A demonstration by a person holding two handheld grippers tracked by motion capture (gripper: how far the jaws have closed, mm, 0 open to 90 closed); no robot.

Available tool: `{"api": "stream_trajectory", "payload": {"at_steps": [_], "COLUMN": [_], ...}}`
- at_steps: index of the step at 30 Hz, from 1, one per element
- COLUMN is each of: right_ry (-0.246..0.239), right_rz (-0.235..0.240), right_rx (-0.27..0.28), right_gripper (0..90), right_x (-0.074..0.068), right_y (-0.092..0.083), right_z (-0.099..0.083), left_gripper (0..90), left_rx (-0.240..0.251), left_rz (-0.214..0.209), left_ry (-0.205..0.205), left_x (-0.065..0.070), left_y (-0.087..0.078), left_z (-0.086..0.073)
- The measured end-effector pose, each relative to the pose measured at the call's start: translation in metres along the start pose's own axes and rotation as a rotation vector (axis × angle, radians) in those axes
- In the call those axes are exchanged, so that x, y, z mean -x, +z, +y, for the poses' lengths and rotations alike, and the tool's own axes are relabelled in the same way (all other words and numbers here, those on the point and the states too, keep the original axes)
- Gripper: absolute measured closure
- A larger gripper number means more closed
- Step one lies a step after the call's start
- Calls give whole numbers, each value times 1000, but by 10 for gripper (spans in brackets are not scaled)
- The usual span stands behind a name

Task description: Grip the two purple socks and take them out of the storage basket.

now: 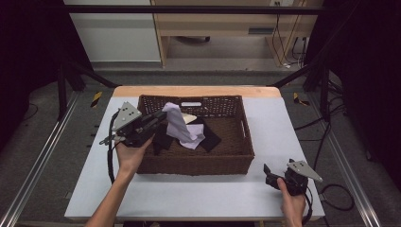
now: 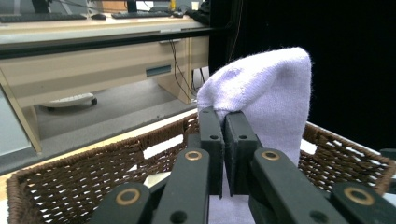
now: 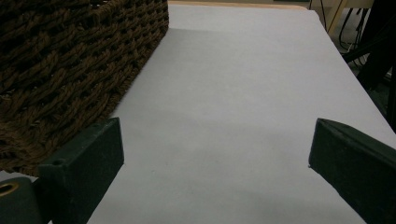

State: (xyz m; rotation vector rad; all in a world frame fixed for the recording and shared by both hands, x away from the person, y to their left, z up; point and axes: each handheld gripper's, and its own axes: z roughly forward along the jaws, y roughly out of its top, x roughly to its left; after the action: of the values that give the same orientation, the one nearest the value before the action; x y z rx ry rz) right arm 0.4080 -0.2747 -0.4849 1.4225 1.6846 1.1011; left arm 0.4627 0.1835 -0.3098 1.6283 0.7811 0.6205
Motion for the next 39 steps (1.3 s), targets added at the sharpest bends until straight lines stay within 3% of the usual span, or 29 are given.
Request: {"api": "stream_trajectory", "payload": {"at_steps": [9,19,30,39], "right_ry": [1,4,13,12], "right_rz": [-1,0,1,1], "right_rx": [2,3,5,10], "right_gripper": [37,37,37,37], "right_x": [0,0,1,1], "right_y": [0,0,-1,0], "right_z": [0,0,0,0], "left_gripper": [862,863,863,862], "left_rx": [27,46,16,-64], "left_rz": [-28,-67,-102,-120], "left_ry": [39,70,85,85], "left_x": [11,24,36,44], "left_y": [-33,-65,-86,-93], "left_z": [11,12,-10,-43]}}
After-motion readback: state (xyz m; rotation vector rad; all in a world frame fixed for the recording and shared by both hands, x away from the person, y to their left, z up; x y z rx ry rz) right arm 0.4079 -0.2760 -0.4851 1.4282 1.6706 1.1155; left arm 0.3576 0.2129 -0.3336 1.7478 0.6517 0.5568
